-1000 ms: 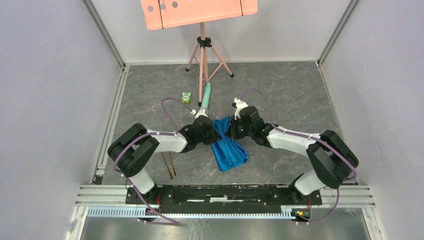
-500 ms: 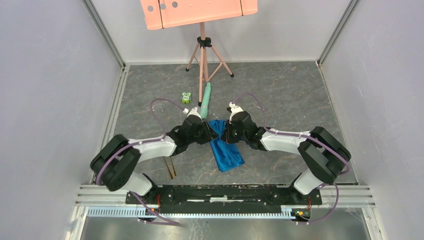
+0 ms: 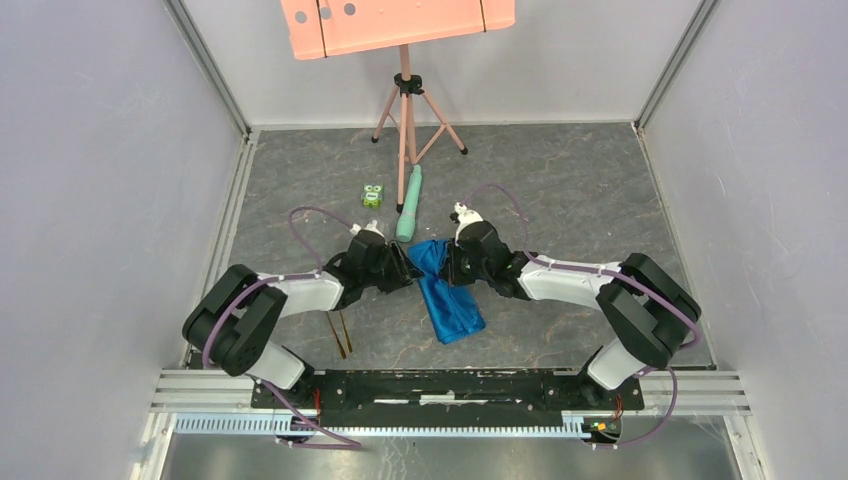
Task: Fold the napkin into a case and place the utensils inside
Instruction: Fold the 2/3-rectangle-folded napkin at the center of the board.
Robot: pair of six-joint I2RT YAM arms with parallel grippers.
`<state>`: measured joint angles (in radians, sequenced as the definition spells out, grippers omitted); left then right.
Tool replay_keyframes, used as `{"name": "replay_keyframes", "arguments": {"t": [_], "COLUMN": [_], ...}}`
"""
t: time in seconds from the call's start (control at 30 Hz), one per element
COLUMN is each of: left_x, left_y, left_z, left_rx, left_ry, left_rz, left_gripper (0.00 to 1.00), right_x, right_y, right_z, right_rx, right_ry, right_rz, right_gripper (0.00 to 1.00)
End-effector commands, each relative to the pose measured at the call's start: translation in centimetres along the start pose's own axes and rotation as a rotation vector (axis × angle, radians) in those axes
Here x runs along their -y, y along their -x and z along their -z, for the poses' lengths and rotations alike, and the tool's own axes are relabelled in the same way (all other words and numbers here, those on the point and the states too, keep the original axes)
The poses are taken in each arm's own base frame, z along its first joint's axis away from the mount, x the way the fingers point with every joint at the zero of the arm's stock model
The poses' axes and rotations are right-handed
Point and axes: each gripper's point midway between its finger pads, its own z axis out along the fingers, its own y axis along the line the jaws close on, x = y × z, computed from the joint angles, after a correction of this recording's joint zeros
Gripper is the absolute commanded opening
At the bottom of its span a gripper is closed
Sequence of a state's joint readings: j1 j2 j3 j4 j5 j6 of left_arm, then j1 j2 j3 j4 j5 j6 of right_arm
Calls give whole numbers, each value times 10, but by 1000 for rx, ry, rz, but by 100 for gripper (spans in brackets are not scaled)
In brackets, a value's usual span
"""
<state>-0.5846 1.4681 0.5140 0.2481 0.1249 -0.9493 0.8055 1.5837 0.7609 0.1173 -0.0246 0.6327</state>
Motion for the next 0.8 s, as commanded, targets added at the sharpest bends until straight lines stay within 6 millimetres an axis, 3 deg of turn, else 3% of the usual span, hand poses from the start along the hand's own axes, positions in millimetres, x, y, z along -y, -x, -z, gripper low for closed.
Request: {"name": "replay_keyframes", "arguments": {"t": [0.0, 0.17, 0.4, 0.77], "left_x": [10, 2, 6, 1], "left_y": [-7, -15, -19, -24], "left_z": [-10, -14, -16, -16], "left_rx": [-32, -47, -53, -56], "left_ry": [-74, -66, -79, -69], "left_rz": [26, 43, 41, 31], "left_gripper": [48, 35, 20, 12], "right_x": [-18, -22, -32, -25], "right_y": [20, 21, 11, -10], "right_z": [-2, -6, -18, -34], "right_rx": [39, 41, 11, -20], "right_ry": [19, 10, 24, 21], "right_rz": [-10, -17, -7, 17], "right_gripper": [1, 0, 1, 0]}}
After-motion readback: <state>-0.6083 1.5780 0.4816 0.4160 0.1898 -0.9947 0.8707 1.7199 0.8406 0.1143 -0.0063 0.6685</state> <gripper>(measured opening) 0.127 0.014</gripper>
